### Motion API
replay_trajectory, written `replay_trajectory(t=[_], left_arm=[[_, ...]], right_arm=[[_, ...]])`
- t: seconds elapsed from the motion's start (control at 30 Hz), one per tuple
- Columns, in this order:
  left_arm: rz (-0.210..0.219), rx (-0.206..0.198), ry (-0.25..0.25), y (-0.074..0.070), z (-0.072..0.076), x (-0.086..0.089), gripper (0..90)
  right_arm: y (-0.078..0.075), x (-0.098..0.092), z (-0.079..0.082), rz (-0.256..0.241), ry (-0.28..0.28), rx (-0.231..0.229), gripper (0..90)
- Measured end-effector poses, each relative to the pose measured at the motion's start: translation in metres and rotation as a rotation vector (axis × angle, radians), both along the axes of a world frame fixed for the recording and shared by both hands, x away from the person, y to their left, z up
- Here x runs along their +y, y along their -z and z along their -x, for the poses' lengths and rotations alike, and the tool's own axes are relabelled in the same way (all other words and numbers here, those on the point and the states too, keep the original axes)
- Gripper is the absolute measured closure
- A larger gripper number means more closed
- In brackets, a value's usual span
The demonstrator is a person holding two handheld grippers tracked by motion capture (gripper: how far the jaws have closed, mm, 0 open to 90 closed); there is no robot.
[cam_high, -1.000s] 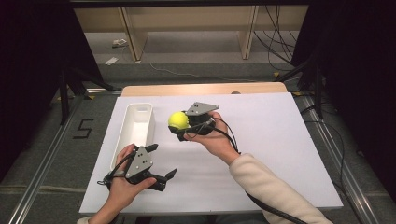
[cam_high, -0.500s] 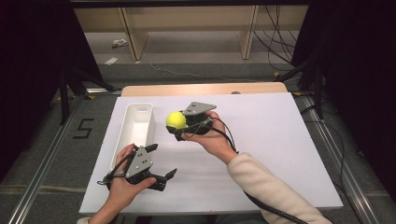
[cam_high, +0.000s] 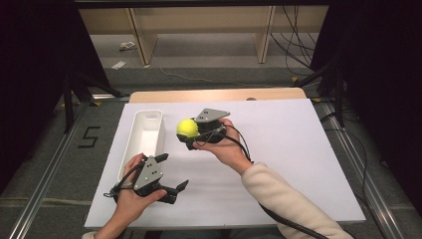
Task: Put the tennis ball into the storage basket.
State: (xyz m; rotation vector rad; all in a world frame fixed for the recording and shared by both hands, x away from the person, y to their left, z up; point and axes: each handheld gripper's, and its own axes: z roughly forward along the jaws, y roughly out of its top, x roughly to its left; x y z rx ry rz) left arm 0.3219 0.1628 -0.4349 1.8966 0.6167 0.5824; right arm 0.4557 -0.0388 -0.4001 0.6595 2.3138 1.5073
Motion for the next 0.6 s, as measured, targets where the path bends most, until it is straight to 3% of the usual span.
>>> replay_trajectory(t=[0.6], left_arm=[[-0.002,-0.001,0.001,0.0001,0.0002,-0.0006,0.0]], right_arm=[[-0.0052,0.0084,-0.0022,-0.007,-0.010,-0.003,26.1]])
